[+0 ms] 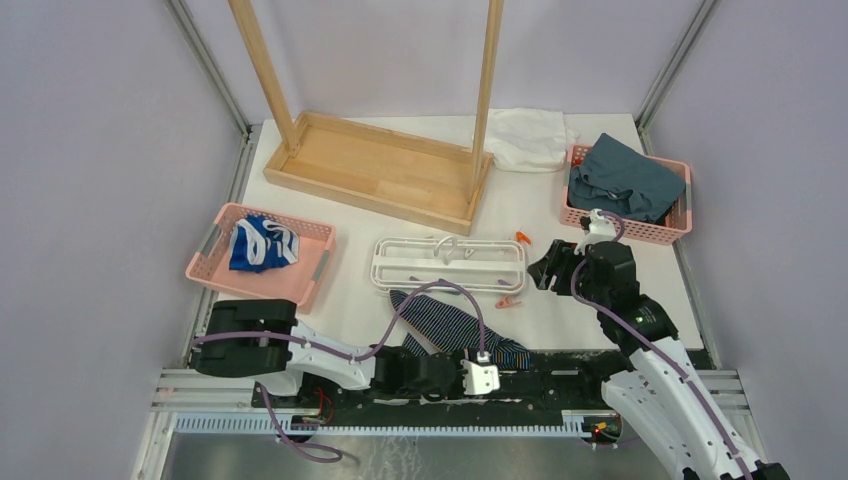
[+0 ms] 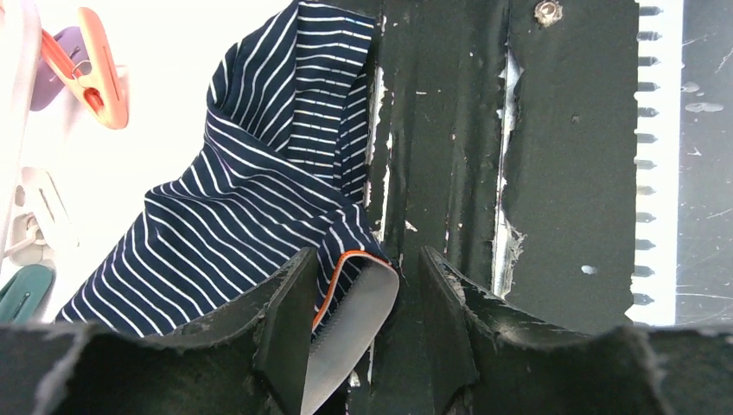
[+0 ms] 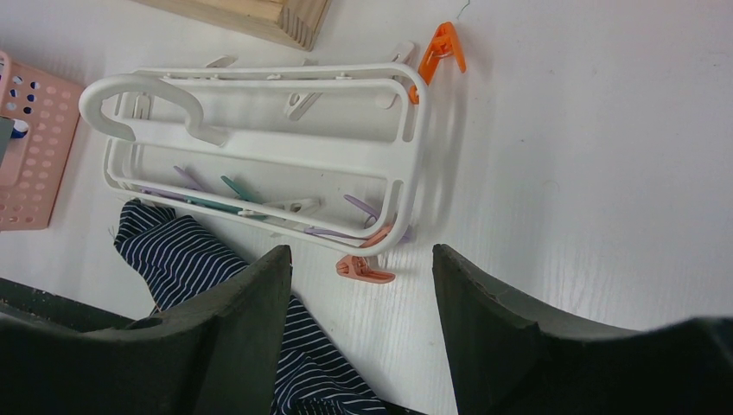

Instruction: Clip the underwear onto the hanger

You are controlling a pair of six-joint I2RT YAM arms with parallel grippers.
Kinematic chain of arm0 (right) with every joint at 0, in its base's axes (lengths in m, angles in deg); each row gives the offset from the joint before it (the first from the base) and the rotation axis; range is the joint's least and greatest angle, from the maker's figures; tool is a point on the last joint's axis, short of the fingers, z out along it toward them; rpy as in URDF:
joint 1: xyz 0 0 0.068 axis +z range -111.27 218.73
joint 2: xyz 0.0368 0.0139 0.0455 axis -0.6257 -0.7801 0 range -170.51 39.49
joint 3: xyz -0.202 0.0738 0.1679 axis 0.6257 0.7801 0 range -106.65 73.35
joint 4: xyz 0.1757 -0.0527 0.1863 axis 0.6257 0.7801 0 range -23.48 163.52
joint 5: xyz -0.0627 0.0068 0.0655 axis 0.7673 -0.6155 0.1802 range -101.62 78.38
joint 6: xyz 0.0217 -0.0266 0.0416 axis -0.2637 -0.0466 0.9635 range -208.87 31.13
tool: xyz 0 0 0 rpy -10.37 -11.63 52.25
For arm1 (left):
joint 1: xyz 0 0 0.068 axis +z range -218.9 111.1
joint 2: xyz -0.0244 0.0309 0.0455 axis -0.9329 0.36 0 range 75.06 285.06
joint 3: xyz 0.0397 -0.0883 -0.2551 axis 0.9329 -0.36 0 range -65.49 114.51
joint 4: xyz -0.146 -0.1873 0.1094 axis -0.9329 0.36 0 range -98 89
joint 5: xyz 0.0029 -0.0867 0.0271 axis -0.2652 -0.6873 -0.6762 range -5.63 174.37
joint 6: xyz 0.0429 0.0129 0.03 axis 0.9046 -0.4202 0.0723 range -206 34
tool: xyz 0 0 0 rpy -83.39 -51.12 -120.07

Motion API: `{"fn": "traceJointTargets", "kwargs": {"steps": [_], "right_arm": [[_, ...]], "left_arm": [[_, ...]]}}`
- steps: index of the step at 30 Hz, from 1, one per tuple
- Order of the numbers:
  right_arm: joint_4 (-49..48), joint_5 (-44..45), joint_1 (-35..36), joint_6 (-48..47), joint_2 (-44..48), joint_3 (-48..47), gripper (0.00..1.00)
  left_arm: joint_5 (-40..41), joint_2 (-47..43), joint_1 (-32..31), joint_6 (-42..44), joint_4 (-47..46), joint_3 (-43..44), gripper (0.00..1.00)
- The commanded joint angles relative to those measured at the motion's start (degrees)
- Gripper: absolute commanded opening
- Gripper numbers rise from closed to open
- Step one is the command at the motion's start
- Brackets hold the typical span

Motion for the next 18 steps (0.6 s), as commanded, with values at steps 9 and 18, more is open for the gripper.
{"fn": "traceJointTargets", "kwargs": {"steps": [9, 18], "right_arm": [[-0.1, -0.6, 0.0, -1.1, 0.9, -1.4, 0.69], [1.8, 2.2, 0.0, -1.4, 3.0, -3.5, 0.69]], "left_arm": [[3.7, 2.2, -0.1, 1.2, 1.6, 3.4, 0.42], [4.9, -4.5, 3.2, 7.0, 9.2, 6.6, 0.03]]}}
